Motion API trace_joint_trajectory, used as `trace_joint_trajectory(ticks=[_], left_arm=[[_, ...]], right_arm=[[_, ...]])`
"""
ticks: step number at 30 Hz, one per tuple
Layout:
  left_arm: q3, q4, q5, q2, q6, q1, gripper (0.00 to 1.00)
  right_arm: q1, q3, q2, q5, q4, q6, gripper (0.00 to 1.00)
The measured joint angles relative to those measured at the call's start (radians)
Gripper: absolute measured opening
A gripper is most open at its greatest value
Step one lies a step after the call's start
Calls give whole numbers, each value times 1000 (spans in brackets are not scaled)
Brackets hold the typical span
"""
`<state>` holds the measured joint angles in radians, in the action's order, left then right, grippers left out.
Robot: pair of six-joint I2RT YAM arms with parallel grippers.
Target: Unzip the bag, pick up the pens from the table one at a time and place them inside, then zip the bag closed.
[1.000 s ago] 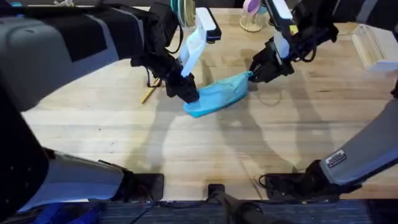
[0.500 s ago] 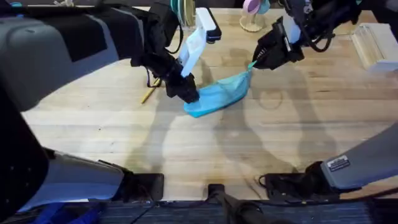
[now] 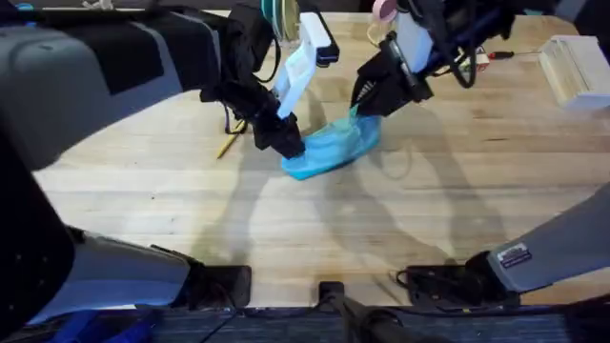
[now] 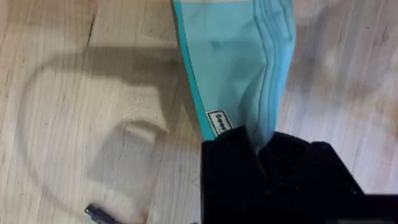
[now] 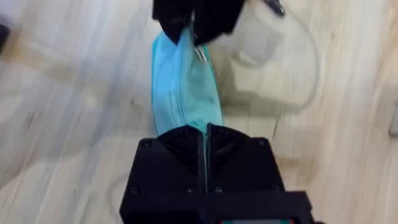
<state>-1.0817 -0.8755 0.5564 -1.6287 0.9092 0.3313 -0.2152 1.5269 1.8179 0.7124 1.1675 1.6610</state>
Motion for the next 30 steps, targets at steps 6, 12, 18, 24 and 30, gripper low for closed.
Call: trace_joint_trajectory(ticks=[6, 12, 18, 24, 30], left_arm=[[0, 0, 1, 0, 0, 0, 44], [0, -2, 2, 0, 0, 0, 44], [0, -7, 11, 0, 9, -11, 44], [1, -11, 17, 0, 20, -19, 44], [1, -1, 5, 0, 11, -24, 44]], right_arm=[[-106, 0, 26, 40, -13, -30, 31], [-210, 0, 61, 81, -69, -63, 31], [-257, 0, 63, 95, -128, -112, 31], [-267, 0, 63, 100, -134, -140, 66], [-266, 1, 63, 143, -84, -158, 920]])
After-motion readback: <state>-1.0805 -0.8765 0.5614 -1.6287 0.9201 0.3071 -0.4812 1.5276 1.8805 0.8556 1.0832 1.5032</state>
